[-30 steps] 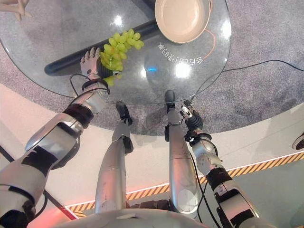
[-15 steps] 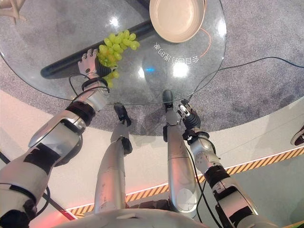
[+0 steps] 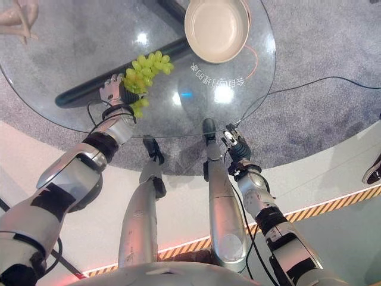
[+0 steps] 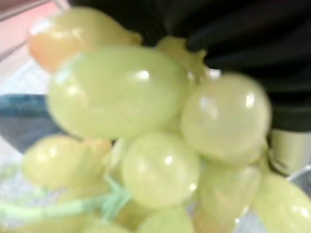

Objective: Pick up fruits into the plate

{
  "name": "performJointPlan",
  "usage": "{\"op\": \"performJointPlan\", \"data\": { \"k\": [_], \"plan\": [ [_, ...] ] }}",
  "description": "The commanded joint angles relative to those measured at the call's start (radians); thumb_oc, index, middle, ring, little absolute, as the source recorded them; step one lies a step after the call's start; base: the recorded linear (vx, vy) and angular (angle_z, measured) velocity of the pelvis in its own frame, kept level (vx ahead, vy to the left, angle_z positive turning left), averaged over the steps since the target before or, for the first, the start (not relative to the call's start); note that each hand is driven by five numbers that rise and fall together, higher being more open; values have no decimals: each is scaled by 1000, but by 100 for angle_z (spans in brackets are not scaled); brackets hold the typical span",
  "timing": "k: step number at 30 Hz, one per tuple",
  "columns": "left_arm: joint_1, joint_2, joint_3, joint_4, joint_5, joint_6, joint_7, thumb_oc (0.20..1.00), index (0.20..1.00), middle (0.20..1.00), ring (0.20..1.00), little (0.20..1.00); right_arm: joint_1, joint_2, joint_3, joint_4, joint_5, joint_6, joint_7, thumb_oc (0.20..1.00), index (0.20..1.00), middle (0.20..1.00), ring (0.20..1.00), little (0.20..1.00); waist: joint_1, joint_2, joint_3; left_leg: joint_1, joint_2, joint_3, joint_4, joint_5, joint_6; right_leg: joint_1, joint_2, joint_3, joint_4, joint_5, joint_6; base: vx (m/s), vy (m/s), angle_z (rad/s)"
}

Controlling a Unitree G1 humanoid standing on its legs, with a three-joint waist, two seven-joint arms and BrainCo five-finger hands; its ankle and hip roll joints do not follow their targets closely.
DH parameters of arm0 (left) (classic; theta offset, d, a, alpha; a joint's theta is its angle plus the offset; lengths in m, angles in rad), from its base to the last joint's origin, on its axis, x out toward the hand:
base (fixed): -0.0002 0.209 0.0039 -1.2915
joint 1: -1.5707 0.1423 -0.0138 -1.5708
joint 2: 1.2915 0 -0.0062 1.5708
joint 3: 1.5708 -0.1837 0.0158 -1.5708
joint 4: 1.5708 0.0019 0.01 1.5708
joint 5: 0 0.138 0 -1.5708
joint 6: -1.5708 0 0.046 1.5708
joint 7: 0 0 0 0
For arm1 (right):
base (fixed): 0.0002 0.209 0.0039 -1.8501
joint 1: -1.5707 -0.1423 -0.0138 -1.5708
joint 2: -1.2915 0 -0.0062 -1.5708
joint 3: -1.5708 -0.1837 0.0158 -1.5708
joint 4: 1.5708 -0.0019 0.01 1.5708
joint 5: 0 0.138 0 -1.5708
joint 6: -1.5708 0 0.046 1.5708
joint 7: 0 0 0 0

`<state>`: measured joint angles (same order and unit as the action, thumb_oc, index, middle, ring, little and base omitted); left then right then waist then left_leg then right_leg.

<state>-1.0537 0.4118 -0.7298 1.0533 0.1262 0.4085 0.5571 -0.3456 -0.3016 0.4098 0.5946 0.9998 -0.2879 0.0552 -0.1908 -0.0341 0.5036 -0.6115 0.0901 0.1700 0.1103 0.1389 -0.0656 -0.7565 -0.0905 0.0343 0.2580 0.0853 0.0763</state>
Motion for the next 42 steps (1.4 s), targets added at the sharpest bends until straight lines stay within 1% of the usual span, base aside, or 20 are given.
{"op": "performJointPlan", "data": {
  "k": [1, 6, 11, 21, 23, 24, 25, 32, 33, 34, 42],
  "plan": [
    [1, 63, 67, 37, -2, -32, 16, 200, 200, 200, 200, 200, 23, -10, 1, -34, -8, -27, 28, 1000, 1000, 1000, 1000, 1000, 14, 16, 16, 22, -32, -70, 20, -70, -11, 52, 52, -41, 25, -62, 3, 0, 0, 0],
    [45, 97, 98, -61, -1, -71, 31, 200, 200, 200, 200, 200, 43, -8, -17, -31, -26, -26, 30, 1000, 1000, 1000, 1000, 1000, 32, 27, 16, 107, -29, -73, -15, -73, -13, 132, 29, -57, -4, -63, 13, 9, 13, 1],
    [98, 119, 134, -156, 27, -73, 30, 200, 200, 200, 200, 200, 65, -7, -39, -38, -38, -15, 26, 1000, 1000, 1000, 1000, 1000, 49, 36, 16, 170, -34, -82, -36, -80, -11, 195, 11, -71, -21, -65, 20, 36, 18, 3],
    [118, 136, 142, -214, 53, -85, 18, 200, 200, 200, 200, 200, 80, -8, -56, -21, -41, -7, 32, 1000, 1000, 1000, 1000, 1000, 59, 44, 16, 216, -33, -85, -33, -88, -6, 244, 0, -81, -18, -73, 18, 44, 4, 6],
    [115, 137, 139, -215, 57, -90, -9, 200, 200, 200, 200, 200, 80, -8, -57, -19, -39, -3, 33, 1000, 1000, 1000, 1000, 1000, 58, 43, 16, 219, -33, -84, -35, -90, -4, 246, 0, -81, -19, -73, 19, 23, 2, 1],
    [113, 139, 134, -214, 45, -105, -20, 517, 517, 517, 517, 517, 78, -9, -57, -17, -38, -2, 34, 1000, 1000, 1000, 1000, 1000, 58, 42, 16, 218, -32, -84, -35, -90, -3, 246, 0, -81, -21, -72, 19, 0, 0, 0],
    [113, 136, 132, -214, 41, -110, -23, 1000, 1000, 1000, 1000, 1000, 79, -8, -55, -20, -38, -2, 32, 1000, 1000, 1000, 1000, 1000, 58, 42, 16, 216, -32, -84, -36, -89, -3, 244, 0, -81, -21, -71, 19, 0, 0, 0],
    [103, 124, 115, -214, 29, -114, -44, 1000, 1000, 1000, 1000, 1000, 76, -10, -49, -21, -39, 5, 33, 1000, 1000, 1000, 1000, 1000, 52, 39, 16, 202, -34, -81, -31, -90, 1, 231, 7, -73, -22, -70, 17, 0, 0, 0],
    [103, 122, 114, -216, 30, -113, -43, 344, 344, 344, 344, 344, 75, -10, -48, -23, -41, 5, 32, 1000, 1000, 1000, 1000, 1000, 51, 39, 16, 201, -33, -80, -31, -90, 1, 231, 7, -72, -24, -69, 17, 0, 0, 0],
    [103, 120, 111, -214, 32, -111, -41, 200, 200, 200, 200, 200, 75, -9, -48, -23, -42, 5, 33, 1000, 1000, 1000, 1000, 1000, 50, 38, 16, 202, -33, -80, -34, -90, 1, 230, 8, -70, -25, -69, 18, 0, 0, 0],
    [91, 123, 108, -206, 35, -103, -49, 200, 200, 200, 200, 200, 73, -13, -53, -10, -38, 7, 44, 1000, 1000, 1000, 1000, 1000, 50, 39, 16, 198, -35, -82, -34, -87, -1, 228, 7, -72, -25, -69, 17, 0, 0, 0]
  ]
}}
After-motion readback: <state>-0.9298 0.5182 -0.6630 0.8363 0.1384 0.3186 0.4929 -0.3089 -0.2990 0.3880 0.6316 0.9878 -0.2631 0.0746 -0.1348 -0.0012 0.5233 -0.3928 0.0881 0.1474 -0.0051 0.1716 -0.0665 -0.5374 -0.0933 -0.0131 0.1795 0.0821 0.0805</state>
